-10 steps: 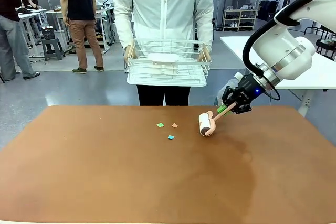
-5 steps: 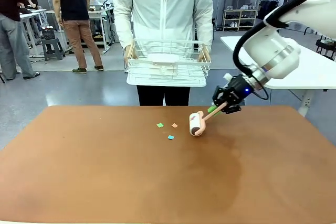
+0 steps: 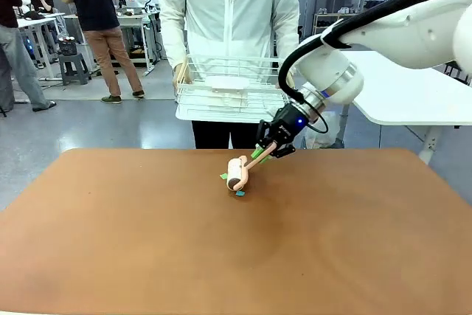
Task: Clean the table.
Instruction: Clean the table with the Lint Roller when the human lifts the Dish drying rack.
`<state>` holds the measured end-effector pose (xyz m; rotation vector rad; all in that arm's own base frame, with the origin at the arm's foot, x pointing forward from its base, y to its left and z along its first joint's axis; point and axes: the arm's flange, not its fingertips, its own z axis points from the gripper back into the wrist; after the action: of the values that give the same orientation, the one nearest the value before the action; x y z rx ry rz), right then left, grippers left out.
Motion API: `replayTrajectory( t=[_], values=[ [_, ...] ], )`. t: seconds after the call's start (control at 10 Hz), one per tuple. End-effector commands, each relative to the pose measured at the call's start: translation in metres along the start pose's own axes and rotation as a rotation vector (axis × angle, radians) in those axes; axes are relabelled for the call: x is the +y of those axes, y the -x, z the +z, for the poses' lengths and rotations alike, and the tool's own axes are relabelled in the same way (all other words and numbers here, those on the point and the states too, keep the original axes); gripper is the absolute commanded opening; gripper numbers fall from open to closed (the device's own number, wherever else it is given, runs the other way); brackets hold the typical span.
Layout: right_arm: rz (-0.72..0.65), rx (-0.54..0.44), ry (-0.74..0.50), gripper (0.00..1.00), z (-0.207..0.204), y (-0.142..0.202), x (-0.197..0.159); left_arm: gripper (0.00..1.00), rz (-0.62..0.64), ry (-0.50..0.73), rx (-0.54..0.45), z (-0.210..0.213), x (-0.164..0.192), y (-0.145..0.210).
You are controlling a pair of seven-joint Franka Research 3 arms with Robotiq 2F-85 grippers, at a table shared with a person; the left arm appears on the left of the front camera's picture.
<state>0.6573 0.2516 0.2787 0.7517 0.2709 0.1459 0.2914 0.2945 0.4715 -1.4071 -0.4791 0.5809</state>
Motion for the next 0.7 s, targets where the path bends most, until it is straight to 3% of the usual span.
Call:
replayTrajectory(
  t=[0.0,0.4,0.6],
  values=[
    [-0.037,0.231,0.157,0.21,-0.053,-0.005,-0.007,1.00,-0.008,0.016,0.008,0.004,-0.001,0.000],
    [-0.058,0.234,0.167,0.21,-0.085,-0.023,0.032,1.00,-0.008,0.016,0.008,0.004,-0.001,0.000],
    [-0.030,0.191,0.154,0.21,-0.083,-0.025,0.048,1.00,-0.008,0.016,0.008,0.004,-0.001,0.000]
  ],
)
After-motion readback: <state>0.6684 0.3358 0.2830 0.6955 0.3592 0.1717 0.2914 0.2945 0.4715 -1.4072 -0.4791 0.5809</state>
